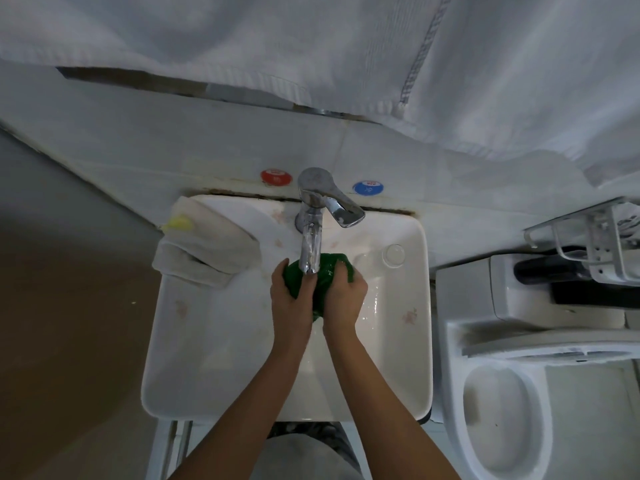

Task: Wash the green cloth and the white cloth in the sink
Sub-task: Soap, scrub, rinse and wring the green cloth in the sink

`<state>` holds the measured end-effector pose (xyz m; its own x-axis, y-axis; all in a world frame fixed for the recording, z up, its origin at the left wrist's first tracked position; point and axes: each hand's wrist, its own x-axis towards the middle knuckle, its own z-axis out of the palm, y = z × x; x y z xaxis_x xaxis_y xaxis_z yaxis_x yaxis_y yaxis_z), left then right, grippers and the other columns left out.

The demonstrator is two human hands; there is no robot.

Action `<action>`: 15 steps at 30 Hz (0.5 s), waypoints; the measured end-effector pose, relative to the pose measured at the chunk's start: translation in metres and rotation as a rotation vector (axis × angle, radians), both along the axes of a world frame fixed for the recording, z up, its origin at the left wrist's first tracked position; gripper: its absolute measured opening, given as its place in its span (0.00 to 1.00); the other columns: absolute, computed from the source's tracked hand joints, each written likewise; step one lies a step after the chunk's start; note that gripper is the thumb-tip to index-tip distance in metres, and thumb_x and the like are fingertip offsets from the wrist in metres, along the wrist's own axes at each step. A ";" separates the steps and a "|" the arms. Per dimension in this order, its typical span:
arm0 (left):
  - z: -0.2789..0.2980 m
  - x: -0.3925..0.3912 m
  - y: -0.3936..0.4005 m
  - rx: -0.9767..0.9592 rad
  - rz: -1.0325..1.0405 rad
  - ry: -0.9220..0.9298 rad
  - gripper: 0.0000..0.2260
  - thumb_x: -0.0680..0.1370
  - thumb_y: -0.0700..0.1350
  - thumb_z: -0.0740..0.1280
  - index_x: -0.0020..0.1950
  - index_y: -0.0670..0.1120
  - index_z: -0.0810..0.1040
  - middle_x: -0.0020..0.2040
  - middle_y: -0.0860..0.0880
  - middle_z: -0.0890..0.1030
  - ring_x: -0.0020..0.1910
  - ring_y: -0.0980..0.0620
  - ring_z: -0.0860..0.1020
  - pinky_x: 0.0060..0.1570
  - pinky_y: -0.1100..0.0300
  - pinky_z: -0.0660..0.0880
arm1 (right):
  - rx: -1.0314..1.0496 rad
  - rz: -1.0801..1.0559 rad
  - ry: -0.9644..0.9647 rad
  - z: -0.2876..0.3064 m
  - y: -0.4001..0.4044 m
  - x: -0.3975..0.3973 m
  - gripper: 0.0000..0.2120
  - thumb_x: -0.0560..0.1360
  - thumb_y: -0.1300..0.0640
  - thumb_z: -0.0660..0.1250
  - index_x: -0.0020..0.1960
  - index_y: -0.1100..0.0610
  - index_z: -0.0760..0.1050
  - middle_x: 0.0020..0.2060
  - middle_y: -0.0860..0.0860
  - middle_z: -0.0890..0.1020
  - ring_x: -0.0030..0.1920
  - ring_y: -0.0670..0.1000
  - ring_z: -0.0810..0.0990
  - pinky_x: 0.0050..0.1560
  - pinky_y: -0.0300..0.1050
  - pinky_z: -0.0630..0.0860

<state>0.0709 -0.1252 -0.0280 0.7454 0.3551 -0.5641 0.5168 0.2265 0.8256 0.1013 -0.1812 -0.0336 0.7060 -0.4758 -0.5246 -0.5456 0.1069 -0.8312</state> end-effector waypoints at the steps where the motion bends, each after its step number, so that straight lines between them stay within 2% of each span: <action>1: -0.001 -0.002 -0.001 0.023 -0.001 0.003 0.27 0.76 0.51 0.68 0.72 0.51 0.63 0.66 0.49 0.70 0.62 0.50 0.74 0.56 0.54 0.77 | 0.005 -0.017 0.022 0.000 0.001 -0.001 0.12 0.78 0.60 0.60 0.39 0.61 0.77 0.34 0.54 0.79 0.38 0.54 0.78 0.42 0.47 0.77; 3: -0.001 -0.005 0.000 0.113 -0.016 -0.017 0.24 0.76 0.48 0.67 0.71 0.49 0.65 0.64 0.49 0.72 0.60 0.51 0.74 0.55 0.56 0.76 | 0.046 -0.033 0.095 -0.002 0.002 -0.003 0.12 0.77 0.58 0.60 0.38 0.62 0.75 0.33 0.56 0.76 0.39 0.55 0.76 0.42 0.50 0.76; 6: -0.003 -0.001 0.007 0.213 0.009 0.002 0.18 0.77 0.47 0.66 0.66 0.46 0.69 0.59 0.48 0.76 0.56 0.50 0.76 0.54 0.57 0.75 | 0.095 0.149 0.114 0.002 0.004 -0.006 0.05 0.77 0.55 0.63 0.47 0.51 0.78 0.45 0.51 0.81 0.49 0.51 0.80 0.55 0.53 0.78; 7: -0.004 0.002 0.010 0.234 0.032 0.019 0.16 0.78 0.47 0.65 0.65 0.46 0.70 0.57 0.48 0.77 0.54 0.50 0.77 0.51 0.60 0.74 | 0.133 0.223 0.076 0.005 0.006 -0.009 0.06 0.76 0.54 0.65 0.53 0.48 0.76 0.51 0.49 0.80 0.54 0.50 0.78 0.59 0.52 0.77; 8: -0.002 0.004 0.012 0.257 0.053 0.022 0.15 0.79 0.48 0.64 0.63 0.45 0.71 0.55 0.49 0.78 0.52 0.51 0.77 0.48 0.64 0.73 | 0.158 0.277 0.035 0.006 0.008 -0.012 0.15 0.75 0.51 0.67 0.61 0.46 0.72 0.57 0.47 0.78 0.58 0.49 0.76 0.62 0.51 0.75; 9: -0.001 0.006 0.014 0.276 0.060 0.015 0.13 0.79 0.49 0.64 0.62 0.45 0.72 0.53 0.50 0.78 0.50 0.53 0.77 0.45 0.67 0.72 | 0.161 0.309 -0.001 0.006 0.011 -0.015 0.24 0.73 0.48 0.69 0.67 0.46 0.68 0.61 0.45 0.75 0.61 0.48 0.75 0.64 0.50 0.74; 10: 0.001 0.008 0.014 0.274 0.061 0.001 0.13 0.79 0.49 0.63 0.61 0.45 0.73 0.51 0.51 0.78 0.48 0.54 0.77 0.43 0.68 0.72 | 0.149 0.324 -0.036 0.004 0.014 -0.017 0.28 0.71 0.46 0.70 0.68 0.45 0.67 0.62 0.44 0.75 0.61 0.47 0.75 0.63 0.49 0.74; 11: 0.001 0.008 0.014 0.262 0.053 -0.005 0.12 0.79 0.50 0.63 0.60 0.46 0.73 0.50 0.51 0.79 0.47 0.54 0.78 0.43 0.66 0.73 | 0.139 0.327 -0.074 0.003 0.015 -0.018 0.25 0.70 0.45 0.71 0.65 0.45 0.69 0.59 0.44 0.78 0.58 0.47 0.78 0.61 0.49 0.76; 14: -0.002 0.009 0.014 0.203 0.032 0.029 0.11 0.78 0.52 0.64 0.54 0.46 0.74 0.45 0.51 0.80 0.42 0.54 0.80 0.39 0.61 0.74 | 0.115 0.288 -0.056 0.003 0.017 -0.017 0.08 0.71 0.49 0.73 0.44 0.48 0.76 0.39 0.46 0.81 0.42 0.48 0.80 0.49 0.51 0.79; 15: -0.004 0.009 0.016 0.209 0.015 0.048 0.12 0.78 0.54 0.64 0.52 0.45 0.75 0.43 0.50 0.80 0.40 0.54 0.79 0.37 0.61 0.74 | 0.096 0.266 -0.035 0.001 0.016 -0.016 0.09 0.71 0.50 0.74 0.38 0.50 0.74 0.34 0.47 0.79 0.37 0.49 0.78 0.44 0.50 0.78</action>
<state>0.0803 -0.1097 -0.0325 0.7135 0.4788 -0.5116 0.5543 0.0610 0.8301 0.0857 -0.1652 -0.0323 0.8177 -0.2208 -0.5316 -0.5365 0.0423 -0.8428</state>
